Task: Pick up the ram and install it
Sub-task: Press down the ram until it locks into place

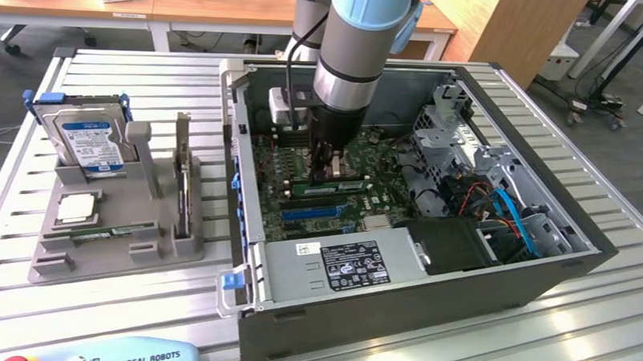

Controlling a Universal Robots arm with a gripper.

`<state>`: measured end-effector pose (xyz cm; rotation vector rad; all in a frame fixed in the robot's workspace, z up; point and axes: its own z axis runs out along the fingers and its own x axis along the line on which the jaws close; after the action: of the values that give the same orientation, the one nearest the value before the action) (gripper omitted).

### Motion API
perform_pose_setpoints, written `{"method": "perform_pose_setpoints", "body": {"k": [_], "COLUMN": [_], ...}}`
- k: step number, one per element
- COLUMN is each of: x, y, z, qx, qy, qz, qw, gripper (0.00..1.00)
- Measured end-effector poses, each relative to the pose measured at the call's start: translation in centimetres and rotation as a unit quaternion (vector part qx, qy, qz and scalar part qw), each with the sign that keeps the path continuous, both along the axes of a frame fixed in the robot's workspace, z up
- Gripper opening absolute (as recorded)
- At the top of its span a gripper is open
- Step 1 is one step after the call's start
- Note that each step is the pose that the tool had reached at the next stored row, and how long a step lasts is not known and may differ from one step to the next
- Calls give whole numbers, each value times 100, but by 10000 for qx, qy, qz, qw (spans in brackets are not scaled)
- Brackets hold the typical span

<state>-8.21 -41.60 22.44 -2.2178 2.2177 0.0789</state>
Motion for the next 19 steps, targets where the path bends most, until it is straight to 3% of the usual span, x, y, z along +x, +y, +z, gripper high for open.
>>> {"method": "perform_pose_setpoints", "body": {"k": [19], "x": [0], "y": [0], "z": [-14], "qx": [-1], "qy": [1], "qz": [0], "qw": [10000], "gripper": [10]}}
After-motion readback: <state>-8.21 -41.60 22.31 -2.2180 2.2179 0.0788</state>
